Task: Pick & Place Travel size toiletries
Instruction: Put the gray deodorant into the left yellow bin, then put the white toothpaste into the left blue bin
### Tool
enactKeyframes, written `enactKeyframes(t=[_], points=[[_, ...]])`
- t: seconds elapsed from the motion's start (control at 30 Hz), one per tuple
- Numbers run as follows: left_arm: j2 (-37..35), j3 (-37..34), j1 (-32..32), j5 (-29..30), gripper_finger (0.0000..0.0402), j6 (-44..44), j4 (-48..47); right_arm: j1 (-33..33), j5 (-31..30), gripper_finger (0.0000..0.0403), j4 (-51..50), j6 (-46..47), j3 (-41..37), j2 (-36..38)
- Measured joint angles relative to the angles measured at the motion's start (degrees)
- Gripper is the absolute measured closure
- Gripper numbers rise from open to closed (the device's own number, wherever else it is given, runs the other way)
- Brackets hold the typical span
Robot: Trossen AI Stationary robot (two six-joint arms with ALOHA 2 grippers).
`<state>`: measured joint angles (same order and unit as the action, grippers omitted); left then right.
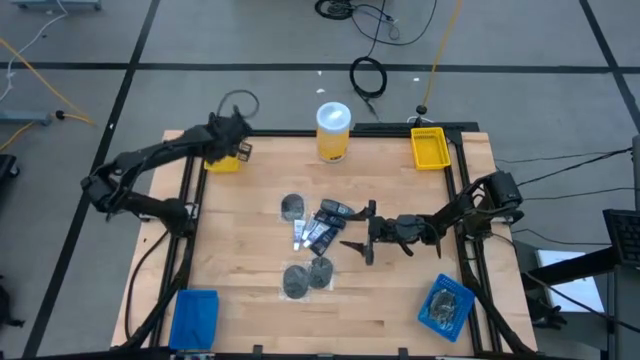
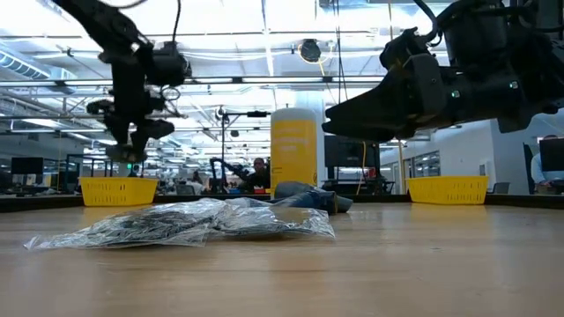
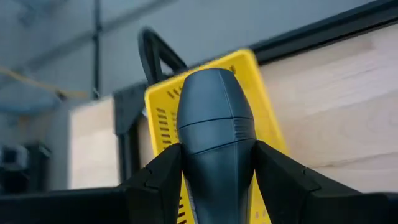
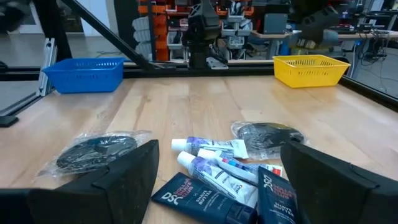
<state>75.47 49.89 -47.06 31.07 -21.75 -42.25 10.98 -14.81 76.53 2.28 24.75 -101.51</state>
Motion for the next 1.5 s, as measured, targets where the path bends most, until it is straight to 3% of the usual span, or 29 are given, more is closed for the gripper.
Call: enactKeyframes(t=[0.17, 0.73, 0.93, 1.27, 1.5], points=[[3.9, 0.0, -8.4, -10.3, 0.0236, 3.6, 5.7, 1.2, 0.0, 0.0078, 0.0, -0.4, 0.0, 0.0], [13.5, 0.0, -9.4, -10.5, 0.0235, 2.3, 6.4, 2.3, -0.1, 0.0078, 0.0, 0.0, 0.0, 0.0], [13.4, 0.0, -9.3, -10.5, 0.0218, 2.0, 6.1, 2.3, -0.1, 0.0078, 0.0, 0.3, 0.0, 0.0], [12.3, 0.0, -8.8, -11.9, 0.014, 4.1, 3.5, 2.3, -0.1, 0.0078, 0.0, 0.8, 0.0, 0.0], [4.6, 0.0, -6.2, -13.4, 0.0123, 4.8, 0.4, 1.9, -0.6, 0.0078, -0.7, 3.0, 0.0, 0.0]])
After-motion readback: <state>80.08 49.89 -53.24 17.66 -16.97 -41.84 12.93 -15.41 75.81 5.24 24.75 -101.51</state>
